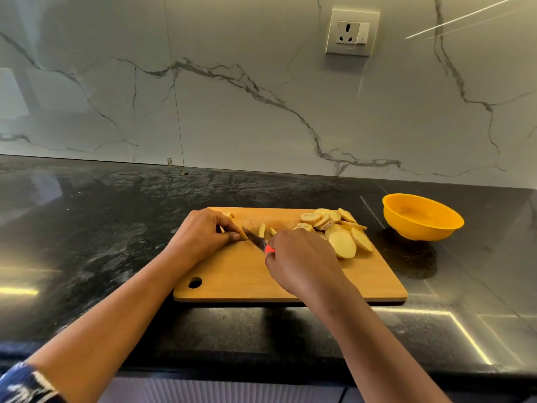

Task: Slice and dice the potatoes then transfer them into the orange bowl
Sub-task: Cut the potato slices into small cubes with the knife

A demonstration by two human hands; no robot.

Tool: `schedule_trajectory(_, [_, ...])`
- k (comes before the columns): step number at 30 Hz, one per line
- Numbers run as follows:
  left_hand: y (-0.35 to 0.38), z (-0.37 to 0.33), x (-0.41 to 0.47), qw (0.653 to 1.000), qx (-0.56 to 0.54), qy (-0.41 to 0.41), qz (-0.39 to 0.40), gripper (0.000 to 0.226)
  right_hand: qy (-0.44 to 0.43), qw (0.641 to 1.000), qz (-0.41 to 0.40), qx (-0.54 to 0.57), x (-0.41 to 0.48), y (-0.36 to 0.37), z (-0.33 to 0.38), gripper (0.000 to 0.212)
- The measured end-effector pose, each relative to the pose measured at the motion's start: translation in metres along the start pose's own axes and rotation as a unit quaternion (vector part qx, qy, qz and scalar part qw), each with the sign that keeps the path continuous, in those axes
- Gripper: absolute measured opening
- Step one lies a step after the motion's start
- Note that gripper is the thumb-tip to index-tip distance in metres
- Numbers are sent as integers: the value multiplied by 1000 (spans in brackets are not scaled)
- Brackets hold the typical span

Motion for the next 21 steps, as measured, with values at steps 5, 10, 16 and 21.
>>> schedule_trajectory(5, [3, 2, 0, 1000, 24, 3, -16, 11, -11, 1000, 8, -21, 3, 3, 12, 19])
schedule_trajectory(10, [3, 2, 0, 999, 38, -1, -22, 15, -19, 999, 13, -42, -19, 5, 7, 19])
schedule_trajectory(16, [-2, 3, 0, 1000, 5, -15, 0, 11, 7, 999, -30, -14, -13, 1, 7, 17])
schedule_trajectory(21, [-2, 4, -1, 1000, 3, -17, -7, 7, 10, 1000, -8, -14, -6, 4, 16, 19])
Point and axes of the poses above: each hand's wrist, its own x-axis towards the middle knuckle, its own y-axis out of the palm, z = x × y, the point moved 1 cm from there along x, towards the middle knuckle, and after that the axes turned 8 degrees about y, right-handed, at the moved point
